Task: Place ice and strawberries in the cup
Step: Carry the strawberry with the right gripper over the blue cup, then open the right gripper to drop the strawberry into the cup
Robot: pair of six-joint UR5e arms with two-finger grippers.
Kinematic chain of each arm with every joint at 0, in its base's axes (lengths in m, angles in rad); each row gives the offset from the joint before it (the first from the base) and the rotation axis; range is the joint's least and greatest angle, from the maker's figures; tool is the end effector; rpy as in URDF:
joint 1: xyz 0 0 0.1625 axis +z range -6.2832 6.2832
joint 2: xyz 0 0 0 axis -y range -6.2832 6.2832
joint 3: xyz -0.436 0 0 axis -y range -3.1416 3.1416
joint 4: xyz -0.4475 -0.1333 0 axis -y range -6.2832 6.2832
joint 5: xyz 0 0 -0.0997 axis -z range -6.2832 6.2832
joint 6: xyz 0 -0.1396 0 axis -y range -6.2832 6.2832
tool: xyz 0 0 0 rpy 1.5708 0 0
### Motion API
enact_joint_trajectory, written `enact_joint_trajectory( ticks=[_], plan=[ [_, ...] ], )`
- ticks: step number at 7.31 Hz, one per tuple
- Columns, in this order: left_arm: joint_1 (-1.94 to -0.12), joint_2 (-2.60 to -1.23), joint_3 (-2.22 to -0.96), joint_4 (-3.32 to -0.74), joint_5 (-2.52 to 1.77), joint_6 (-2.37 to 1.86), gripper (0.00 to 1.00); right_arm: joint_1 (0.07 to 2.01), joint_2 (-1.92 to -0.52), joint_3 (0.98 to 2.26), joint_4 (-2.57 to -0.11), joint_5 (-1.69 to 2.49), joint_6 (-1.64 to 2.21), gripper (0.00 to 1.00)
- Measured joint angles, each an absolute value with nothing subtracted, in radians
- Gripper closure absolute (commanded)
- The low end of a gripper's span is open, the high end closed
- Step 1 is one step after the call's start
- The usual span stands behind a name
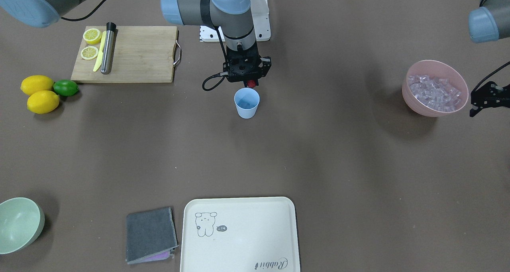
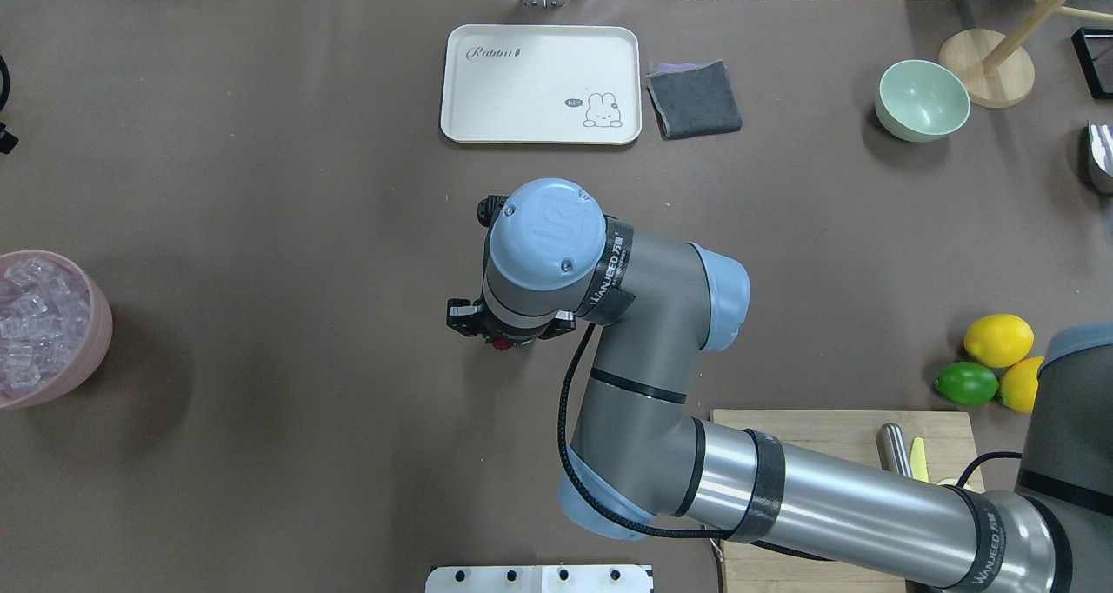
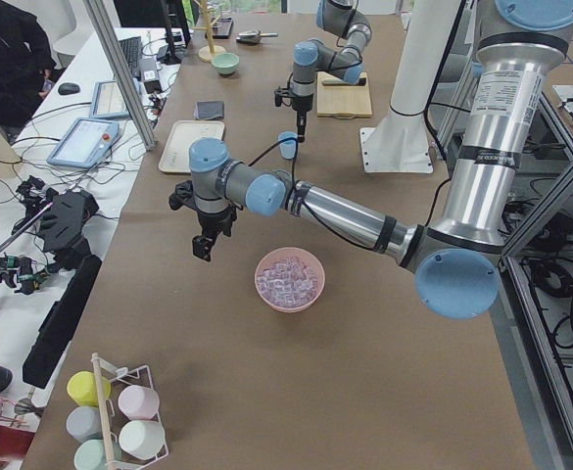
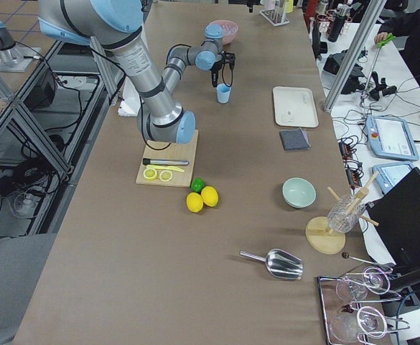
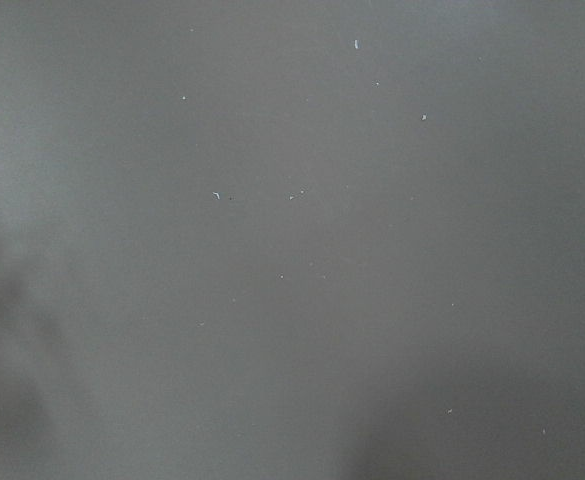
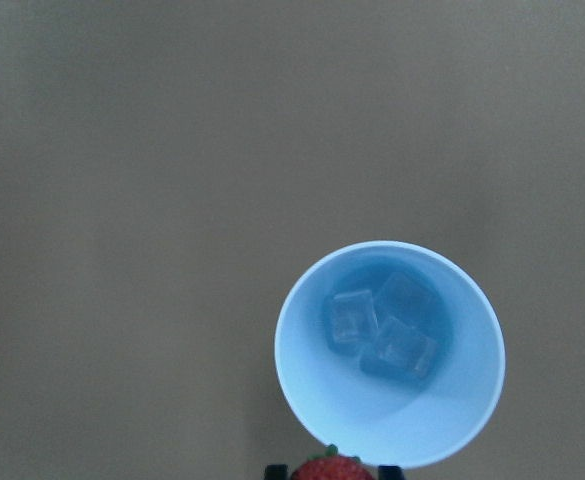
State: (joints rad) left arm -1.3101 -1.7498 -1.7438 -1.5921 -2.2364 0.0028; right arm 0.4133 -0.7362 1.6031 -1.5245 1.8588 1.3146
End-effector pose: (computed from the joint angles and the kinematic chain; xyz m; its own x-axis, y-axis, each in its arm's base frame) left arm 0.1170 -0.6214 0.5031 0.7012 0.4229 -0.5740 -0.2420 0.8985 0.3663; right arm -0.6763 -0.3989 0.1170 0.5869 -0.0079 0.8096 -0.0315 0.9990 0.0326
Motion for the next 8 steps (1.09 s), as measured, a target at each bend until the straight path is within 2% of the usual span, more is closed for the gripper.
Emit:
enact_joint_trajectory(
  ticks=[4,5,8],
  plan=[
    [-1.311,-1.724,-1.752,-1.606,-2.238,0.002,0.02,0.456,-0.677,1.562,-1.613,1.865,1.280,1.00],
    [-1.312,-1.723,-1.753,-1.606,-2.239,0.002,0.02,0.460,-0.675,1.546,-1.615,1.863,1.275,0.01],
    [-1.310,-1.725,-1.757,-1.605,-2.239,-0.003,0.02,0.463,-0.678,1.539,-1.616,1.860,1.276,0.00]
  ],
)
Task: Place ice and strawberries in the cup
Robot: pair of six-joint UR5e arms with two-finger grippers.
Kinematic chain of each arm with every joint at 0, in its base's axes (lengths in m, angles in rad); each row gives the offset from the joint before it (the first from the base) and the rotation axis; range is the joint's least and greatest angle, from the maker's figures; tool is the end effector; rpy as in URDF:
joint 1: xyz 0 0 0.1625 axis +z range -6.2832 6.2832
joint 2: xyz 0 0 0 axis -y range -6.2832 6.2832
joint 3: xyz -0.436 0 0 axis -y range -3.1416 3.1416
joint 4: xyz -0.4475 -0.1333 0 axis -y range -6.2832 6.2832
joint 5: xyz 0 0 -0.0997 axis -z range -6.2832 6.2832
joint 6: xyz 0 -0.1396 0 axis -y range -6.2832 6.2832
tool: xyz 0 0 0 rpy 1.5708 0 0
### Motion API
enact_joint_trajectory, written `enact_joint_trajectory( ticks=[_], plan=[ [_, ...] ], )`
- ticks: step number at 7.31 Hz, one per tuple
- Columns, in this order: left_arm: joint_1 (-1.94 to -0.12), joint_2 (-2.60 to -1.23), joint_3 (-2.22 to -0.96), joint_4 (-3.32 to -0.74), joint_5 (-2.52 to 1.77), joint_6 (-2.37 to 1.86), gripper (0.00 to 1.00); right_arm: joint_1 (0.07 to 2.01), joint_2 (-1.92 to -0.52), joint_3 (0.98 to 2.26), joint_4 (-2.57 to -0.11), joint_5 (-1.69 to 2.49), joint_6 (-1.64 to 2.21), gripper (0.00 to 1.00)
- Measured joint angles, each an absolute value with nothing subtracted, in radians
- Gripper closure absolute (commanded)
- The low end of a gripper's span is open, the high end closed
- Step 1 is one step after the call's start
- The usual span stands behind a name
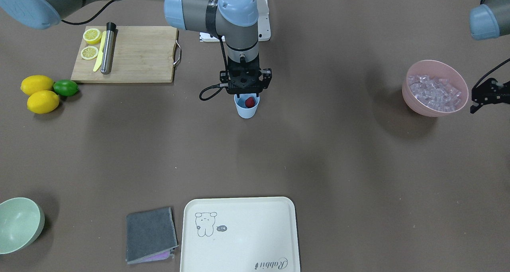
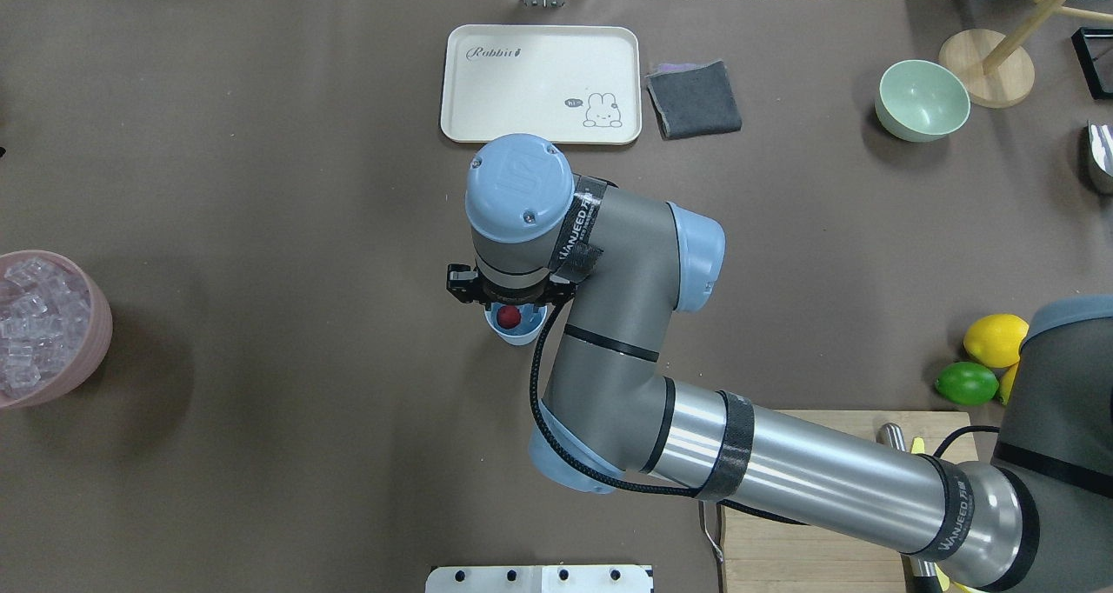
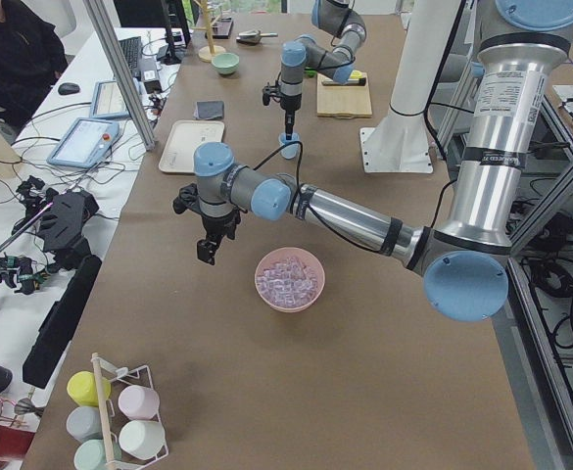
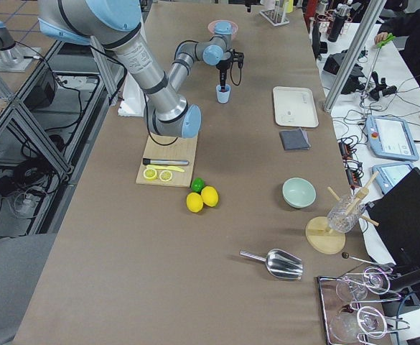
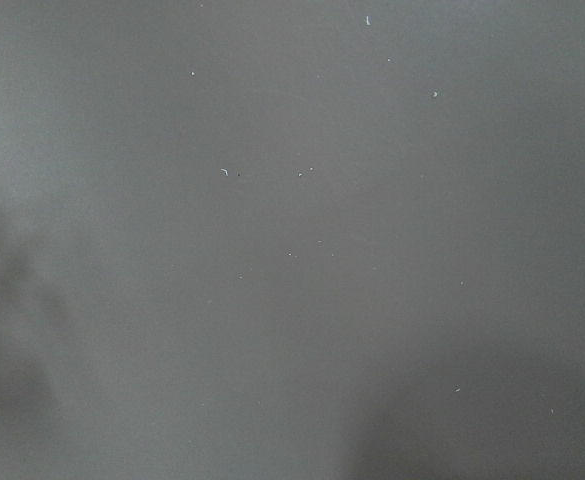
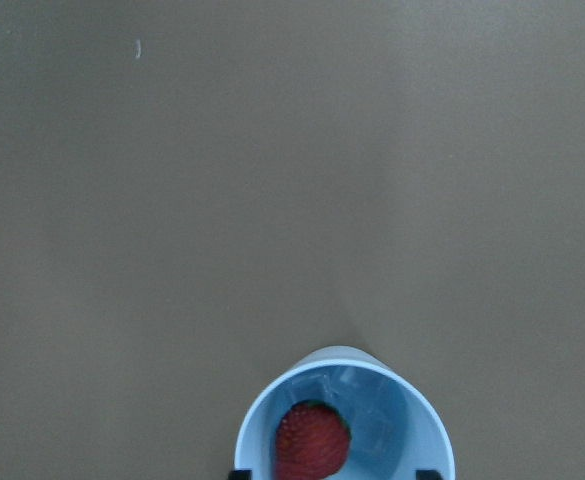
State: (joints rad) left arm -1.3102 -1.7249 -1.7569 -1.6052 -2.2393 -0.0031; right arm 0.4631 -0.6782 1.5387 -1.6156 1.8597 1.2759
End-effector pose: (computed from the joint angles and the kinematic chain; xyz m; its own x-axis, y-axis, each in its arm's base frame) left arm 0.1150 -0.6127 0.5095 0.7006 0.4185 -0.5780 -0.2376 0.9005 0.3641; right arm -0.6713 -0.4398 0.1159 0.6572 0.0168 0.7535 -0.0539 0.9982 0.0248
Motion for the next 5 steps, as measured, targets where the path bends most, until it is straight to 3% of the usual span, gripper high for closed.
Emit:
enact_joint_trajectory(
  ticks=[2,5],
  plan=[
    [-1.320,-1.727,-1.748,-1.598,-2.237,-0.009,0.02,0.508,-0.703,1.588,-1.630,1.890,1.254,0.00],
    [-1.455,-1.745,-1.700,-1.525,-2.240,0.039,0.02,0.805,-0.894,1.794,-1.824,2.074,0.845,0.00]
  ],
)
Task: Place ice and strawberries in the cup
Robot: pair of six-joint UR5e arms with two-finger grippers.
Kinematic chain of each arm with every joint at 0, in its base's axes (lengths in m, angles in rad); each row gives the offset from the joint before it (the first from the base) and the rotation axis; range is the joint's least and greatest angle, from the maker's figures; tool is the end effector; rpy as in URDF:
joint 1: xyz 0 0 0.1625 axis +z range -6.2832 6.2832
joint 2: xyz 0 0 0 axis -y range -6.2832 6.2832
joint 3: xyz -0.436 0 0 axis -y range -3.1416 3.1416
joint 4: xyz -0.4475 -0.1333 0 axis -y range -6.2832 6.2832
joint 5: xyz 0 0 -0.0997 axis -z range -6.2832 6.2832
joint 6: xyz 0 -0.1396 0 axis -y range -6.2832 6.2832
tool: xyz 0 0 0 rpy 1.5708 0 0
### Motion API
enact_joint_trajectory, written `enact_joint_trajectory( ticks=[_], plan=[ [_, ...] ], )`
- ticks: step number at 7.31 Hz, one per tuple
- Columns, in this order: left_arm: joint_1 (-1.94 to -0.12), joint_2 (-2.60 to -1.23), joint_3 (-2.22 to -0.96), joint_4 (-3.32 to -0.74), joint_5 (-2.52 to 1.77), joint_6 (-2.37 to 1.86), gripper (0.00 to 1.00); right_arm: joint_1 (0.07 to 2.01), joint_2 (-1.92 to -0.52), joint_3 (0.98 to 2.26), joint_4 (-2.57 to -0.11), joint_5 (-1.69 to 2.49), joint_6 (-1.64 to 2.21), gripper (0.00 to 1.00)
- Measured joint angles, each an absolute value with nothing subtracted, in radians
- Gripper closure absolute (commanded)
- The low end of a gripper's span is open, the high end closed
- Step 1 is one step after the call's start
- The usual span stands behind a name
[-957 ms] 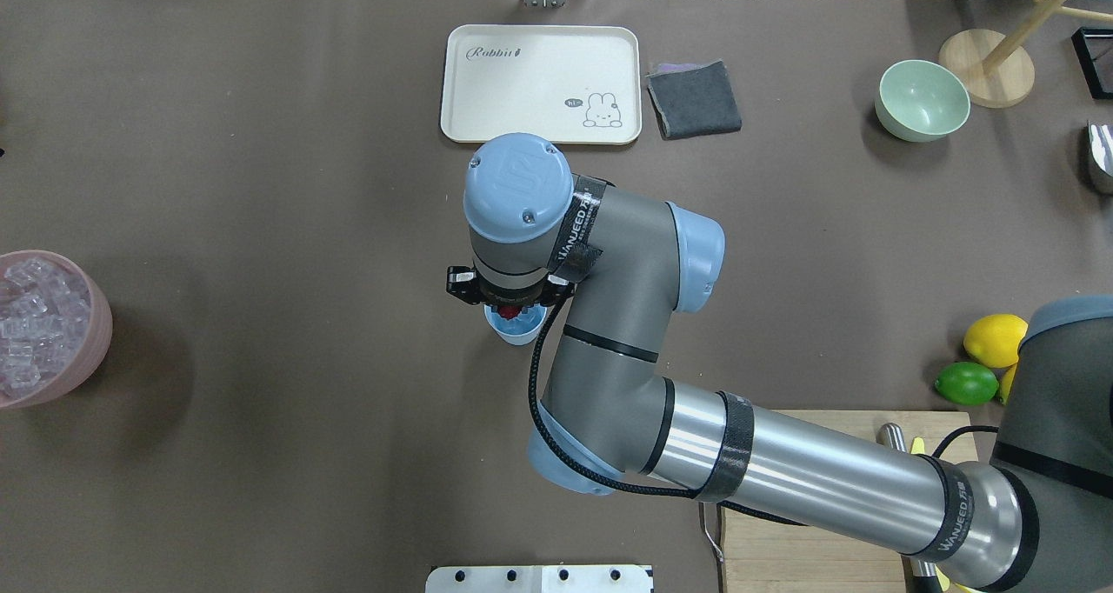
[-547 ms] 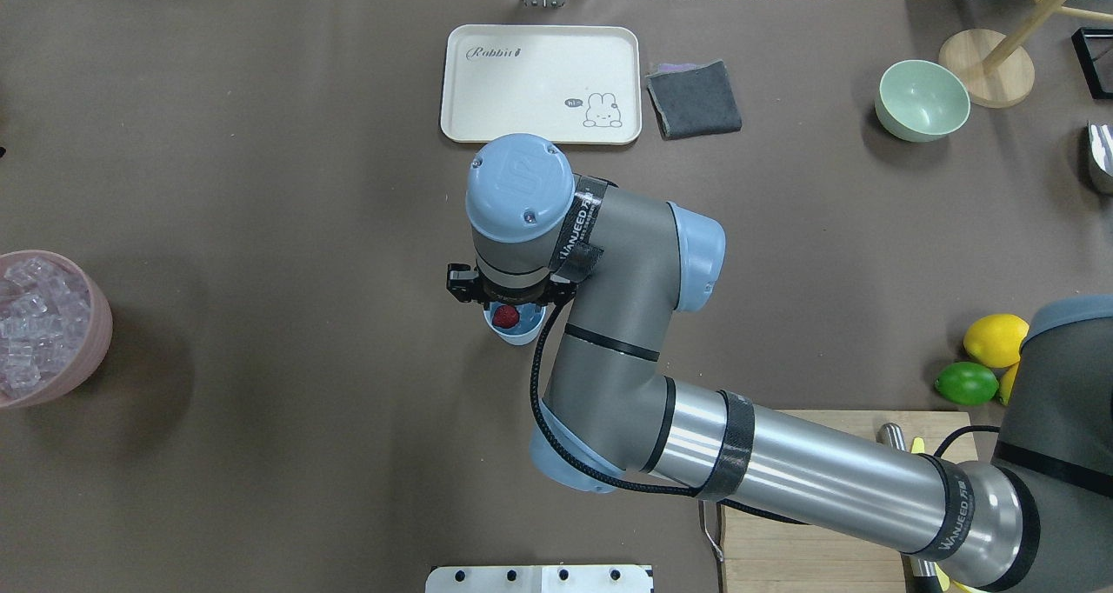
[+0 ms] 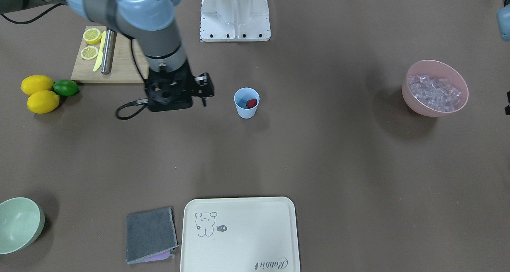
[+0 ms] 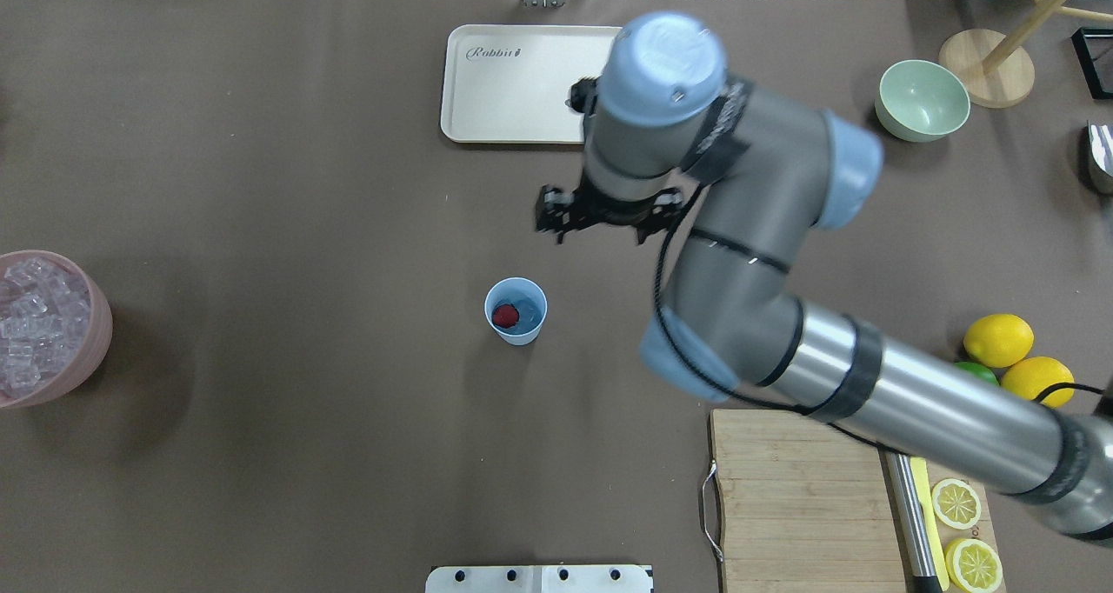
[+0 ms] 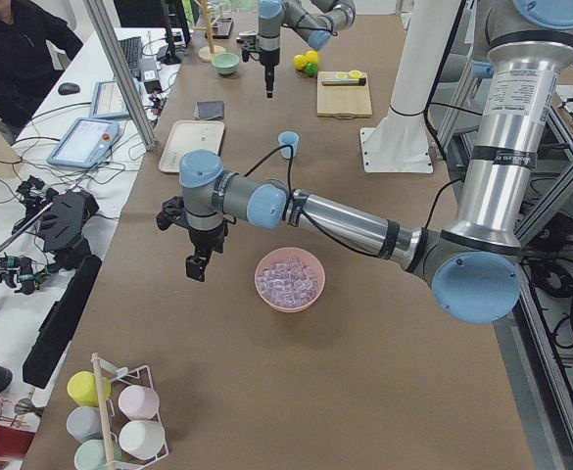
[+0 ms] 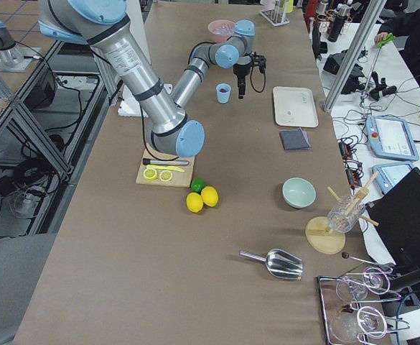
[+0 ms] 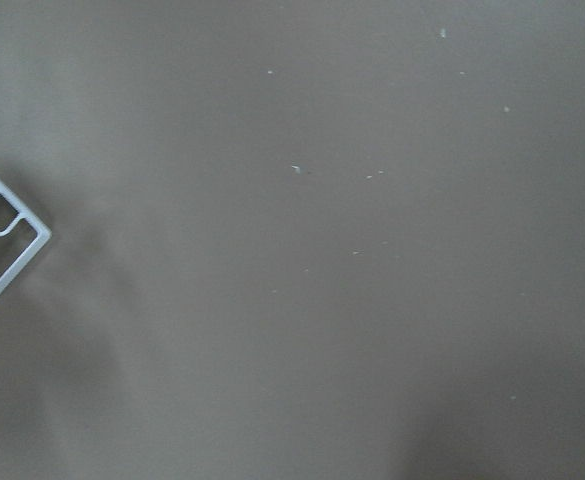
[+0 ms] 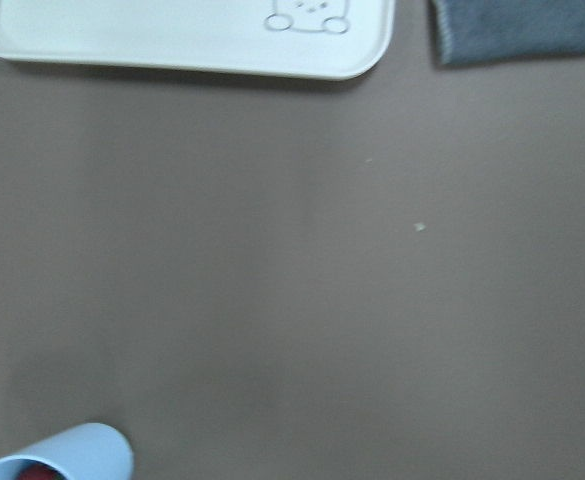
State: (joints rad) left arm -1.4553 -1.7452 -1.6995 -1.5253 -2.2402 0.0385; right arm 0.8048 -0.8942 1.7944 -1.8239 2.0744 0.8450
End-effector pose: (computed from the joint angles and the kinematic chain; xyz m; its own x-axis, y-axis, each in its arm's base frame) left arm 0.0259 -0.6283 0.5388 0.7559 0.2842 -0.5898 -0.1406 0.9503 0.2777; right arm -0.4408 -0.5533 0.1893 0.6988 -0.1121 0.7065 0.0458 0.9926 0.1122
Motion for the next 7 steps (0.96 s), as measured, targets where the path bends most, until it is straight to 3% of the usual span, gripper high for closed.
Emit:
enact_joint_trajectory(
  ticks=[3,7],
  plan=[
    [-1.622,-1.783,-1.632,-1.399,-2.245,0.247,0.02,1.199,-1.180,1.854,-1.906,2.249,0.216,0.00],
    [-1.725,-1.654,-1.652,-1.360,-2.290,0.420,0.02,1.585,-1.508,1.854,-1.909,2.290,-0.273,0.00]
  ],
)
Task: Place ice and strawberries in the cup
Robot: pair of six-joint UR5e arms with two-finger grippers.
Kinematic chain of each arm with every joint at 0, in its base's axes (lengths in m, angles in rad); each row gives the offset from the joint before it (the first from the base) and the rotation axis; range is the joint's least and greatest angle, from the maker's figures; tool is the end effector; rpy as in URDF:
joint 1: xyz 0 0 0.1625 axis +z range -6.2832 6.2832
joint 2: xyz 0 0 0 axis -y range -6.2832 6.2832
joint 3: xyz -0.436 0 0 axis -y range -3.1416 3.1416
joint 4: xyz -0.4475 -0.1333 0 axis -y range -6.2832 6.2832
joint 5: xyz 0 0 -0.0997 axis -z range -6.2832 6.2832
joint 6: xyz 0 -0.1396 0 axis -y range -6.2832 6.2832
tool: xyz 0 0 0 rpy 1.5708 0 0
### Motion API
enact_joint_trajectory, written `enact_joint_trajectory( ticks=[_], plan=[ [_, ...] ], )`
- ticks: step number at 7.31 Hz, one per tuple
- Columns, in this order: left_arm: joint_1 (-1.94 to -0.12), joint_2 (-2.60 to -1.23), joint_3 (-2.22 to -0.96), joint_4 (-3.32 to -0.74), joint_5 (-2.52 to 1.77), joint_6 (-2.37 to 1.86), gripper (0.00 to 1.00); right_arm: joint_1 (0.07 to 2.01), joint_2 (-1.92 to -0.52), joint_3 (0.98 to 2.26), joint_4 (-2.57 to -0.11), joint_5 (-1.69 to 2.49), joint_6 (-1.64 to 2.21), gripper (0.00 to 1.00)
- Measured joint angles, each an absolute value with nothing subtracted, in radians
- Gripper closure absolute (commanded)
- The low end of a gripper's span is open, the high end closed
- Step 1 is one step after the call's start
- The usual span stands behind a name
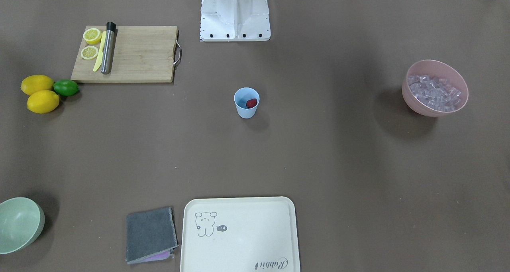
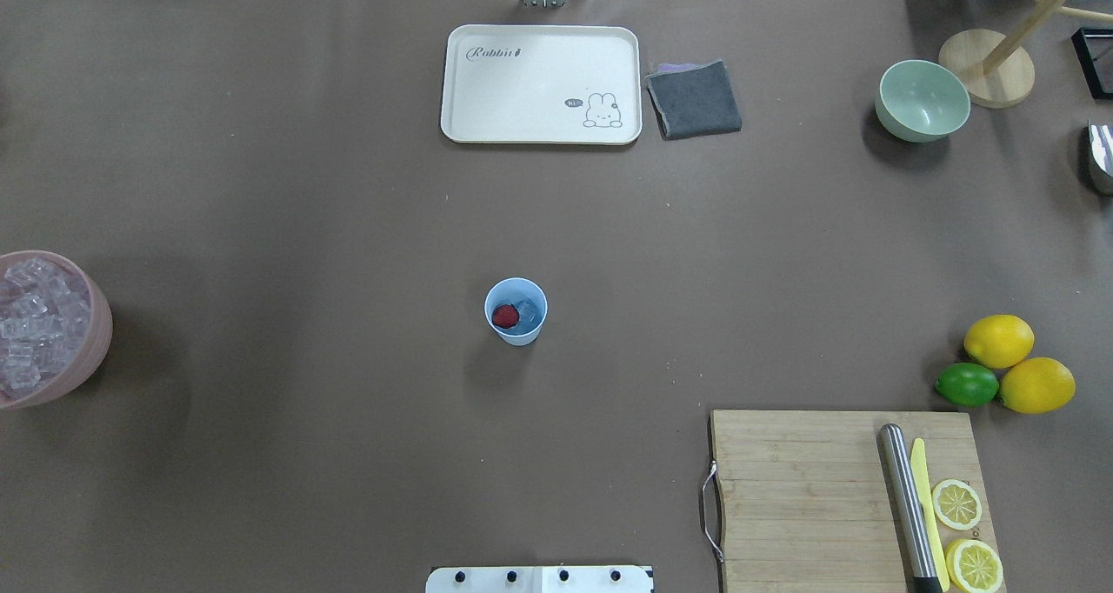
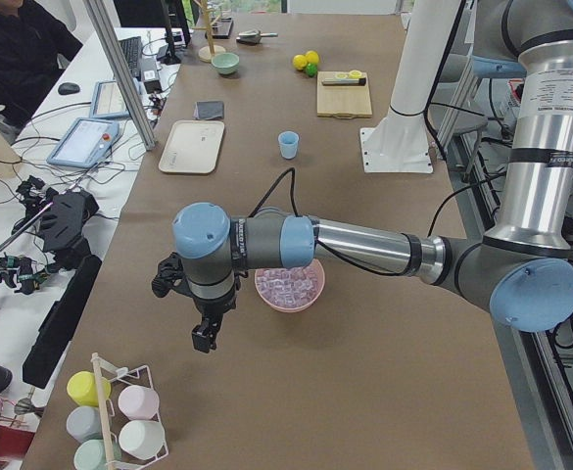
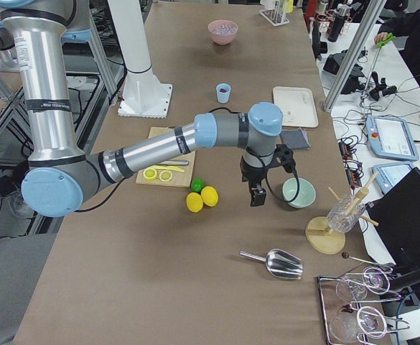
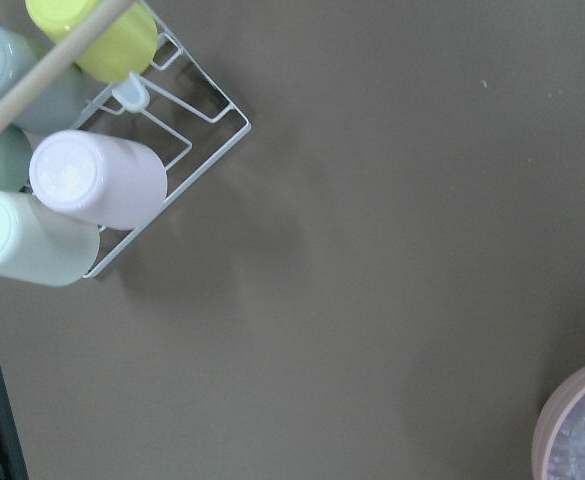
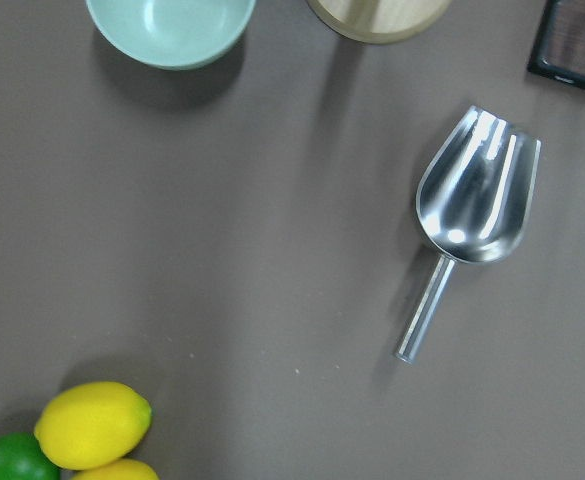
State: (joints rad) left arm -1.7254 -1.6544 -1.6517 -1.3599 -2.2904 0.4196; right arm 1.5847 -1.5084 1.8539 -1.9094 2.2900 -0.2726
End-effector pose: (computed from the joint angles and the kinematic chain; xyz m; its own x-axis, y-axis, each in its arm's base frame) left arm -0.1290 -0.5594 0.6332 0.7370 0.2688 -0.6202 -0.1603 0.9609 0.2259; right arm 0.0490 -0.5480 0.5504 0.7283 -0.2635 0.6326 0.1892 0.9646 0.1840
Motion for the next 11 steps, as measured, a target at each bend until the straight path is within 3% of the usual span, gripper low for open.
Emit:
enact_joint_trajectory(
  ticks=[5,11],
  plan=[
    [-1.722,-1.612,-1.668,-1.422,-2.290,0.319,0.02,1.684,-1.664,1.859,-1.900,2.268,-0.404,0.00],
    [-1.718,-1.585,-1.674,-1.457,-2.287,0.315,0.02,1.689,-1.704,1.858,-1.886,2.251,-0.411,0.00]
  ],
)
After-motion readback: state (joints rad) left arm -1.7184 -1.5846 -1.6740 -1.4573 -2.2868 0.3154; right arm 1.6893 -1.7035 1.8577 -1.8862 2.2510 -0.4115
